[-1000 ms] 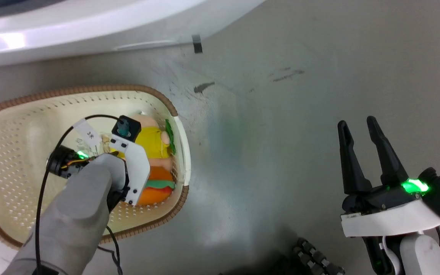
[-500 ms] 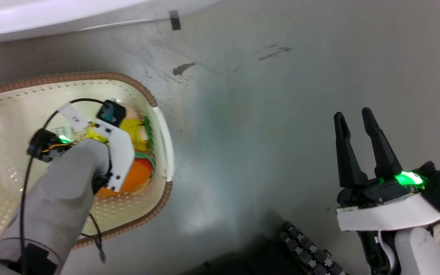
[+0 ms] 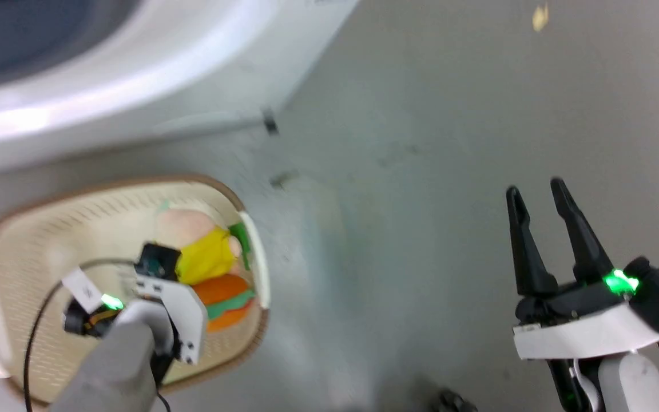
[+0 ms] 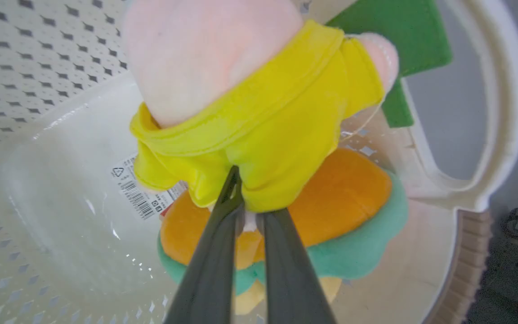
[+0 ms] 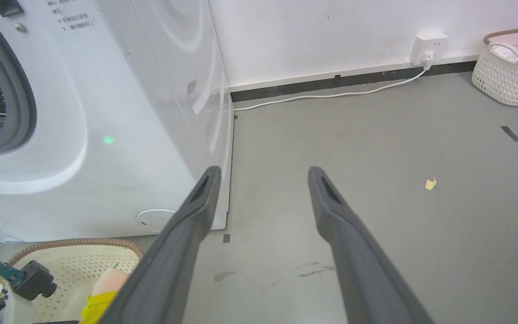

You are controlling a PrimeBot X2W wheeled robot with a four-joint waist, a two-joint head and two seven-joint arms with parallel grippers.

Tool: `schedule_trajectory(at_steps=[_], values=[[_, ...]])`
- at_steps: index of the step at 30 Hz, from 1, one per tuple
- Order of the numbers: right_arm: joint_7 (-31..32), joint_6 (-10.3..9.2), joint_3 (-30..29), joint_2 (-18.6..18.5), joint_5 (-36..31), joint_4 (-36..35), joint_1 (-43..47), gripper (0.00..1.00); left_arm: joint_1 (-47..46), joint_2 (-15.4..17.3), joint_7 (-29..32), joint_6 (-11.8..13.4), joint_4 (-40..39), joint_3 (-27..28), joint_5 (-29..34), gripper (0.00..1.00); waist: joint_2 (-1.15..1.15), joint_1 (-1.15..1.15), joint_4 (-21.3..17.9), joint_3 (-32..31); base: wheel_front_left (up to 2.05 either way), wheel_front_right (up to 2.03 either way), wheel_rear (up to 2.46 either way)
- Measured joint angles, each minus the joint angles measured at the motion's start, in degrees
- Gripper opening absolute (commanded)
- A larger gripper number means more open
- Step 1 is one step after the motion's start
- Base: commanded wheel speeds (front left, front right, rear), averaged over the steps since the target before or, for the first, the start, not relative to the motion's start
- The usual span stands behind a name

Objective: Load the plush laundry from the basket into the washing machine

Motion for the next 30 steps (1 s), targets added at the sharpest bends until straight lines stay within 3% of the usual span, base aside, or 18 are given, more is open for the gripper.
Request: schedule_trajectory(at_steps=[4, 10, 11, 12, 17, 22, 26, 30], values=[[0.0, 0.0, -1.27, -0.01, -2.07, 0.82, 2.32, 1.0, 3.88, -1.2, -4.72, -0.57, -0.69, 0.91, -1.42, 0.0, 0.0, -0.01, 2.89, -7.36, 0.0, 0.0, 0.0], [0.0, -0.01, -3.07, -0.02, -4.71, 1.42, 6.3, 1.0, 9.45, -2.2, -6.8, -1.01, -5.48, 3.0, -3.24, 0.0, 0.0, -0.02, 8.06, -17.09, 0.0, 0.0, 0.0], [0.0, -0.01, -3.13, -0.01, -4.92, 1.47, 6.77, 1.0, 10.24, -2.25, -6.95, -0.49, -7.13, 3.56, -3.35, 0.0, 0.0, -0.02, 9.03, -18.49, 0.0, 0.0, 0.0], [0.0, -0.01, -3.55, 0.0, -5.28, 1.59, 7.79, 1.0, 13.25, -1.72, -7.14, 1.72, -15.15, 5.65, -2.31, 0.0, 0.0, -0.02, 11.84, -22.22, 0.0, 0.0, 0.0], [0.0, -0.01, -4.01, 0.0, -5.34, 1.87, 9.15, 1.0, 20.74, -0.99, -7.13, 6.66, -31.72, 12.82, 0.33, 0.0, 0.0, -0.02, 15.94, -26.99, 0.0, 0.0, 0.0], [0.0, -0.01, -3.27, 0.02, -5.45, 1.41, 9.33, 1.0, 25.4, -0.42, -7.14, 10.71, -49.13, 21.17, 5.2, 0.0, 0.0, -0.02, 18.46, -27.99, 0.0, 0.0, 0.0], [0.0, -0.01, -2.98, 0.01, -5.66, 0.64, 9.09, 1.0, 25.24, -0.58, -7.14, 11.04, -58.35, 26.61, 8.25, 0.0, 0.0, -0.01, 18.38, -25.7, 0.0, 0.0, 0.0], [0.0, -0.01, -2.85, 0.0, -5.66, -0.34, 6.84, 1.0, 19.42, 1.07, -7.12, 9.99, -60.04, 28.18, 10.27, 0.0, 0.0, 0.01, 17.71, -21.13, 0.0, 0.0, 0.0]])
